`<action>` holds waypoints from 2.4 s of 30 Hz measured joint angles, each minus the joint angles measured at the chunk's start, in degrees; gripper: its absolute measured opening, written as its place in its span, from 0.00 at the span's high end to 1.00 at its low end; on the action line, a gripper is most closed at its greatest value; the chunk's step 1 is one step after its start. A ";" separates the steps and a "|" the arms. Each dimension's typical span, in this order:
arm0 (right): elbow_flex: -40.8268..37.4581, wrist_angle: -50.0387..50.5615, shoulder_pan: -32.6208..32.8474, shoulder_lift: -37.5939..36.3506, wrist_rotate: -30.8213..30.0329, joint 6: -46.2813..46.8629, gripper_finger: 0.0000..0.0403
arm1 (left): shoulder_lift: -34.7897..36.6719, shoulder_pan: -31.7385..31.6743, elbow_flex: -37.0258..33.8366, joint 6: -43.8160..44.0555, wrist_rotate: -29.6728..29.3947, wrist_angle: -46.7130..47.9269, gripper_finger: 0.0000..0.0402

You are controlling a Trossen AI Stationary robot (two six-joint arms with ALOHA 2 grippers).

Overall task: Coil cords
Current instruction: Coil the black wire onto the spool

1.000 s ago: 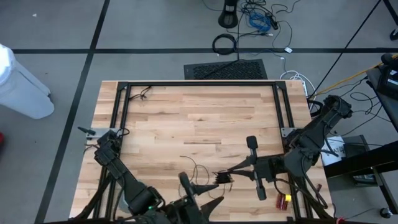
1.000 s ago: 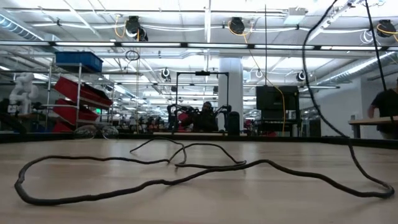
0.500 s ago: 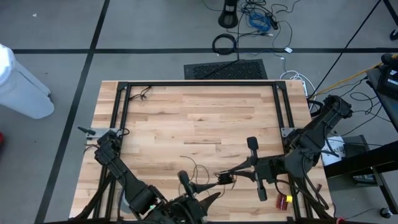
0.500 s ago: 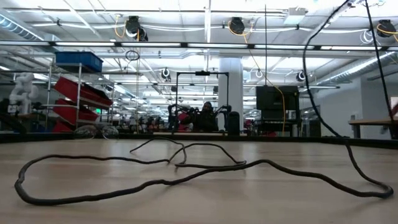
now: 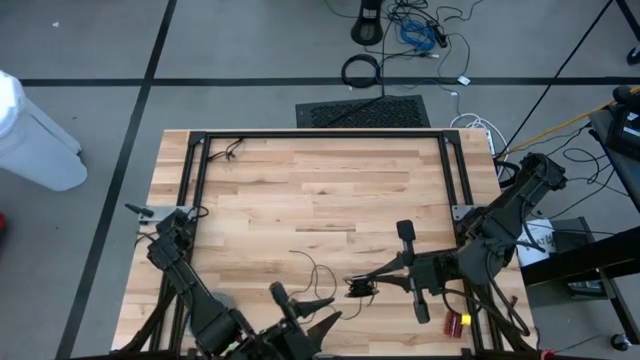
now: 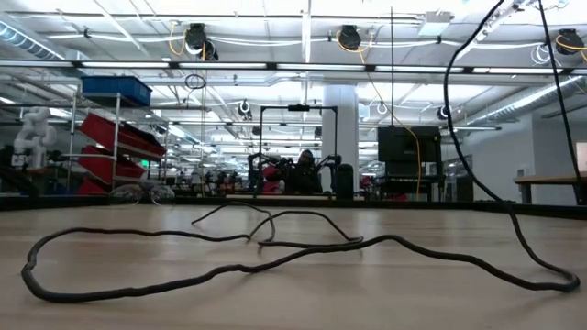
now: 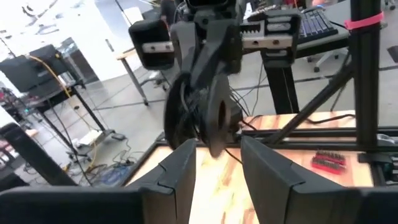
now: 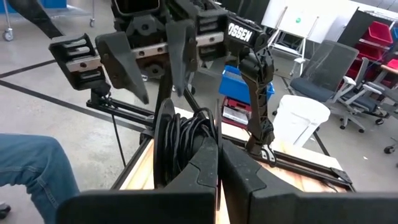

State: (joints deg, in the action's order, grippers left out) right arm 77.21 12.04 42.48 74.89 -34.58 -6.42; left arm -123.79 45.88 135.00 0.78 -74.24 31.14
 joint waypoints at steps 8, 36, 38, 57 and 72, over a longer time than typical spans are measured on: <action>0.00 -0.79 -0.02 0.00 0.22 -0.87 1.00 | -0.17 -2.46 -2.77 13.34 0.03 6.82 0.67; 0.11 0.15 0.42 -0.02 1.95 -1.47 1.00 | -0.11 -3.56 -2.89 0.82 8.24 -8.36 0.68; 0.11 0.43 0.42 0.02 2.00 -1.36 1.00 | 0.00 -3.42 -2.84 -1.79 8.10 -9.65 0.71; 0.09 -0.16 0.43 0.02 1.86 -1.36 1.00 | 0.00 -4.49 -2.82 -4.36 12.74 -9.61 0.70; 0.09 0.28 1.44 -0.14 1.35 -0.44 0.95 | 0.81 -3.58 -2.82 -10.67 8.49 -7.75 0.99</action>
State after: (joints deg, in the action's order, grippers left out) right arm 77.30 12.31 43.92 74.75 -33.23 -6.86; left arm -122.97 42.29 132.18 -9.89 -65.76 23.40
